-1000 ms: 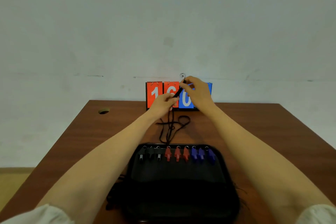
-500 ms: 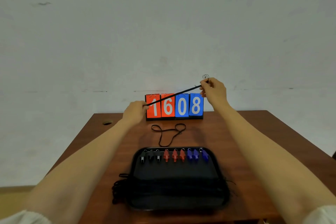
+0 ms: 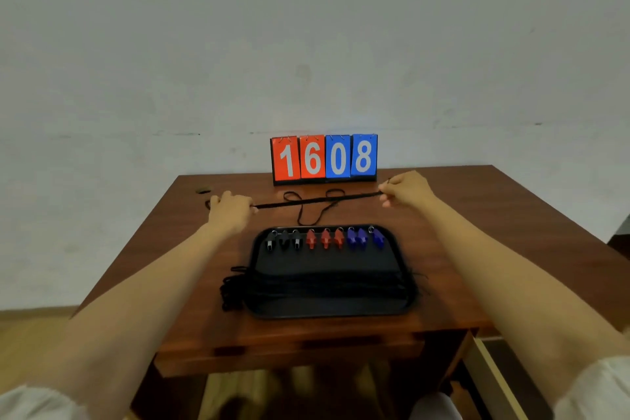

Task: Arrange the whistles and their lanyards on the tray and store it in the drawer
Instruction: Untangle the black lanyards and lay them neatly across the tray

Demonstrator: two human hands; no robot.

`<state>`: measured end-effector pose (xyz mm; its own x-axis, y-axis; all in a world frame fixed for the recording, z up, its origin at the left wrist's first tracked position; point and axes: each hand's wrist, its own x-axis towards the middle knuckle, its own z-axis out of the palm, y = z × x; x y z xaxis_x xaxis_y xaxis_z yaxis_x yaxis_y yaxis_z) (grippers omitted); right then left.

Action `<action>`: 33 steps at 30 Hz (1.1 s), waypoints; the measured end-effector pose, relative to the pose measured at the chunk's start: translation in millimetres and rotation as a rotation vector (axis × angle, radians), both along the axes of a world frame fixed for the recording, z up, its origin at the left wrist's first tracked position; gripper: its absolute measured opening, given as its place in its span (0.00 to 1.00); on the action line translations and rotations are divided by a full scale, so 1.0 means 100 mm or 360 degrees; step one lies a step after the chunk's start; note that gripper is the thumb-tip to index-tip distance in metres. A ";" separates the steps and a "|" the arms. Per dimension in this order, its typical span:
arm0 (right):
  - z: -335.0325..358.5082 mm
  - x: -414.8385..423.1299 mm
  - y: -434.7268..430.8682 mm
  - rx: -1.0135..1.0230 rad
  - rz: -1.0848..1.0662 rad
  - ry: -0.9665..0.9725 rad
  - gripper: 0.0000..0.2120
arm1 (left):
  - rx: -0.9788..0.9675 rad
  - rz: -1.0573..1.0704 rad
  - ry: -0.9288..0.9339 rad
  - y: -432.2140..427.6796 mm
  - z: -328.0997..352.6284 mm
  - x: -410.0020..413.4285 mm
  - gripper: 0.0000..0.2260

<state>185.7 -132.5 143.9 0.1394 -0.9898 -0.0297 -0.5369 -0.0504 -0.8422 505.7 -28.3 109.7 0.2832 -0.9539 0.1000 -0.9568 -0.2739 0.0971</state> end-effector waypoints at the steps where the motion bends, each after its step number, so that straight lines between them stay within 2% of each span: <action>1: -0.07 -0.04 0.04 0.0001 -0.0039 0.0056 0.05 | 0.0051 0.0004 -0.0031 0.05 -0.05 0.00 0.14; 4: -0.27 -0.11 0.17 0.0094 -0.0095 0.0156 0.11 | 0.0132 0.0020 0.0018 0.18 -0.19 0.00 0.14; 7: -0.52 -0.15 0.30 0.0305 -0.0092 0.0256 0.17 | 0.0207 -0.0069 0.0298 0.30 -0.30 -0.03 0.12; 10: -0.73 -0.23 0.38 0.0271 -0.0124 0.0504 0.13 | 0.0215 -0.0114 0.0596 0.37 -0.40 -0.06 0.12; 13: -0.87 -0.32 0.47 0.0216 -0.0171 0.0532 0.07 | 0.0221 -0.0072 0.0675 0.42 -0.53 -0.07 0.11; 16: -0.99 -0.37 0.52 0.0213 -0.0156 0.0650 0.07 | 0.0248 0.0008 0.0782 0.48 -0.66 -0.04 0.07; 23: -1.07 -0.47 0.64 0.0316 0.0045 0.0899 0.16 | 0.0398 -0.0065 0.0698 0.58 -0.80 -0.03 0.05; 25: -1.05 -0.49 0.67 0.0363 0.0122 0.0945 0.14 | 0.0428 -0.0085 0.0663 0.61 -0.83 -0.02 0.06; 27: -1.04 -0.53 0.69 0.0392 0.0175 0.0978 0.07 | 0.0430 -0.0108 0.0675 0.63 -0.83 -0.03 0.05; 30: -1.07 -0.56 0.69 0.0379 0.0215 0.0993 0.10 | 0.0424 -0.0132 0.0678 0.66 -0.82 -0.06 0.01; 33: -1.10 -0.57 0.71 0.0355 0.0234 0.1020 0.06 | 0.0446 -0.0135 0.0646 0.68 -0.85 -0.07 0.04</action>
<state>129.2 -61.1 34.1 0.1584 -0.9227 -0.3515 -0.9327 -0.0230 -0.3599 498.6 39.4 25.1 0.1666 -0.9496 -0.2657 -0.8772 -0.2658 0.3999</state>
